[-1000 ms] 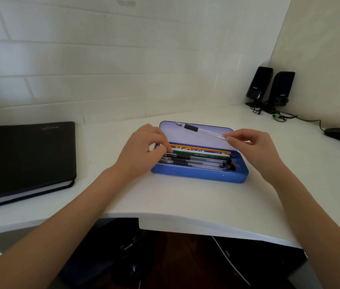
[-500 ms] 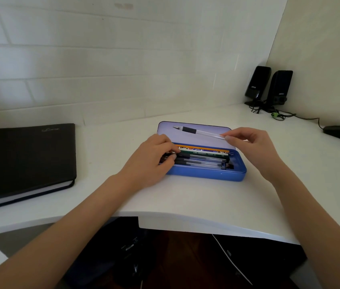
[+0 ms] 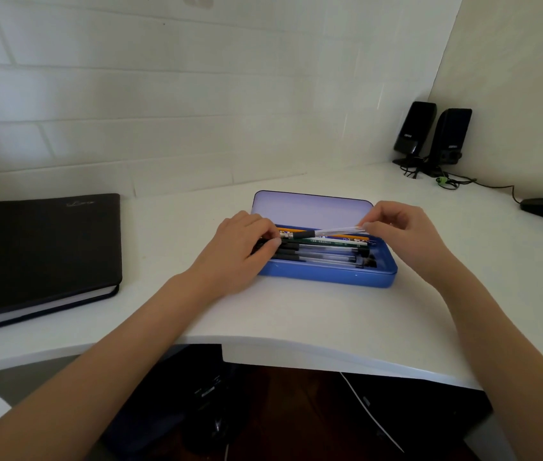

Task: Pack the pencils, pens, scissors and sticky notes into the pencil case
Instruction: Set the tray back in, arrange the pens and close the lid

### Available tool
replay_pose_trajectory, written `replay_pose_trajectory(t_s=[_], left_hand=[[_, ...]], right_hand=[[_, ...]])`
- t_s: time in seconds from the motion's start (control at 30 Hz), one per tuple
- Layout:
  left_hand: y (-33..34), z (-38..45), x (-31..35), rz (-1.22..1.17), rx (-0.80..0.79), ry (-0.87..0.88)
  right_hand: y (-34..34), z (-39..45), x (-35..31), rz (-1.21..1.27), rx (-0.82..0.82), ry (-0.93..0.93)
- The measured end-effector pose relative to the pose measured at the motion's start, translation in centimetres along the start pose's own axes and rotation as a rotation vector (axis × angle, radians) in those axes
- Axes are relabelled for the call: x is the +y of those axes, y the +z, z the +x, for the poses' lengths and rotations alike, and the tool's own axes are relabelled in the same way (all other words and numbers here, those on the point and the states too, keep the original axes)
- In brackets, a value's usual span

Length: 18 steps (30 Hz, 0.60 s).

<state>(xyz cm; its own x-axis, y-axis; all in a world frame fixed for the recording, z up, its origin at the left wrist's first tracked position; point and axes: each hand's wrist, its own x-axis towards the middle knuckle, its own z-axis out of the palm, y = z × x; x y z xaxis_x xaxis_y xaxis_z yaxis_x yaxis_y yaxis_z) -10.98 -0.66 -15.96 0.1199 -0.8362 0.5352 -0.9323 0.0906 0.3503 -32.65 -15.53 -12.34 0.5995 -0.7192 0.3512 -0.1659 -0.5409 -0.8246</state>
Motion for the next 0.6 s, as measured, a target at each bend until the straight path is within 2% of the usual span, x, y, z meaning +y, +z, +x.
replay_pose_trajectory(t_s=[0.2, 0.43, 0.6], left_hand=[[-0.4, 0.0, 0.0, -0.119, 0.023, -0.039], [-0.6, 0.1, 0.3, -0.187, 0.077, -0.037], [-0.5, 0.2, 0.2, -0.200, 0.087, -0.016]], right_hand=[[0.3, -0.2, 0.1, -0.018, -0.064, -0.025], [1.4, -0.3, 0.4, -0.141, -0.237, -0.149], [1.9, 0.0, 0.7, -0.201, -0.228, -0.169]])
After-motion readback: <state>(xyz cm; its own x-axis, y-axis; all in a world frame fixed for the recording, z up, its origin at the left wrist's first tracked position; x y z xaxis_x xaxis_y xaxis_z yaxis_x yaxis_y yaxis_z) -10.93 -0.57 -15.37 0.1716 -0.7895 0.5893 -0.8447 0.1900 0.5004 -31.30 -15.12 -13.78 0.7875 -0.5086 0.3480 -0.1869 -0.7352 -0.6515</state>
